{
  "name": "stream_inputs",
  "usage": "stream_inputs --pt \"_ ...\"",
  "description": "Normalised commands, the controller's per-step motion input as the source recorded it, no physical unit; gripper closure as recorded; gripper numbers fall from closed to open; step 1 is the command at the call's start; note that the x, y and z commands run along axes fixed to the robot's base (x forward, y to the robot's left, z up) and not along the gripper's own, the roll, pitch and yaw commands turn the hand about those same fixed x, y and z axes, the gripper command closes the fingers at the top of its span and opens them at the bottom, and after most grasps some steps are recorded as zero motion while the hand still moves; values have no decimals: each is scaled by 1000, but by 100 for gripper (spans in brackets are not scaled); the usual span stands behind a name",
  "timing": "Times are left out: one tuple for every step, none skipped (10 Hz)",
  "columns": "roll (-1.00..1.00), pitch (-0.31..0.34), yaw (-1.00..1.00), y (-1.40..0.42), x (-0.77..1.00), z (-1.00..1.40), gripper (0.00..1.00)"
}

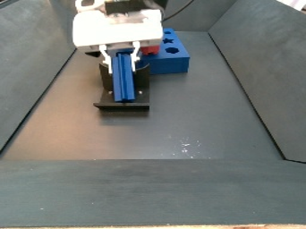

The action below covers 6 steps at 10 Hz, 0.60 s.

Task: Pick up the star object. Move up. Place the star object on the fixture. Regrasp the star object. Move to above the board. Insert the star object.
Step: Move to above the board.

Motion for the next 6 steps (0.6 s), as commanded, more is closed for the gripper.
stream_inputs --pt "-137 169 -64 237 -11 1000 100" --pt "-124 175 5 227 -12 1000 100" --pt "-105 172 40 219 -13 1000 100" --pt "-81 159 71 208 -13 1000 100" --pt "-61 128 97 195 -14 1000 100" --pt "-55 102 109 186 -15 1000 100"
